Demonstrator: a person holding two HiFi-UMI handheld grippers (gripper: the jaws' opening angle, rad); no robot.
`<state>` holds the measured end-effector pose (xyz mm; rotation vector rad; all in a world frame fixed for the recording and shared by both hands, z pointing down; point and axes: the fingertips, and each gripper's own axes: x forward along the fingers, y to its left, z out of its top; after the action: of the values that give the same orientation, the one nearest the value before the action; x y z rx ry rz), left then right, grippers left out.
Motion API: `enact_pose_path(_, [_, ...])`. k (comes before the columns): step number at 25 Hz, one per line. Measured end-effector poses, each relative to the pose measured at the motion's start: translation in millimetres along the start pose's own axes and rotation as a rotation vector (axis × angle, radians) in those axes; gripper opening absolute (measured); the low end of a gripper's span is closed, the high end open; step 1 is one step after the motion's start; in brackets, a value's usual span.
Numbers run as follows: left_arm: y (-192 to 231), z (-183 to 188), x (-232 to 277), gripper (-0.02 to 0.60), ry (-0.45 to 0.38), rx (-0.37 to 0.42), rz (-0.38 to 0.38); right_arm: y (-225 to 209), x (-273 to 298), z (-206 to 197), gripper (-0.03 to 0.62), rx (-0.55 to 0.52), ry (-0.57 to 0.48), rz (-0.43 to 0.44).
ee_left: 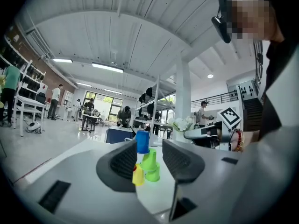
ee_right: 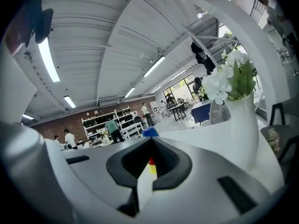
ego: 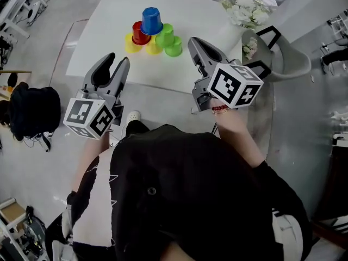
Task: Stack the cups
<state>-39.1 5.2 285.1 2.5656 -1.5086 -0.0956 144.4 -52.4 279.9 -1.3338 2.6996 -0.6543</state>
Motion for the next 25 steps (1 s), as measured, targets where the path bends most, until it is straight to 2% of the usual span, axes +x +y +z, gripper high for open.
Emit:
enact_pose_path(5, [-11.3, -6.3, -5.8, 0.123, 0.010, -0.008, 0.022, -3.6, -13.1, -15.6, 0.002, -0.025, 0.037, -0.010])
enact_pose_path(9, [-19.9, -13.9, -8.5, 0.059, 0.027, -0.015, 0.040, -10.6, -22.4, -26.2, 0.002, -0.044, 0.064, -0.037])
enact_pose_path(14, [-22.6, -22.4, -11.3, 0.023, 0.029, -0.042, 0.062, -12.4, -28.1, -37.4, 0.002, -0.055, 0.081, -0.046])
enact_pose_path(18, [-17.2, -33.2, -15.8, 0.010, 0.051, -0.065, 0.106, -12.0, -28.3, -45.4, 0.002, -0.074, 0.106, -0.044])
enact_pose_path(25, [-12.4, -50.3, -25.0, 0.011, 0.088, -0.103, 0.140, -17.8, -31.7, -58.6, 0.002, -0.093, 0.144, -0.063])
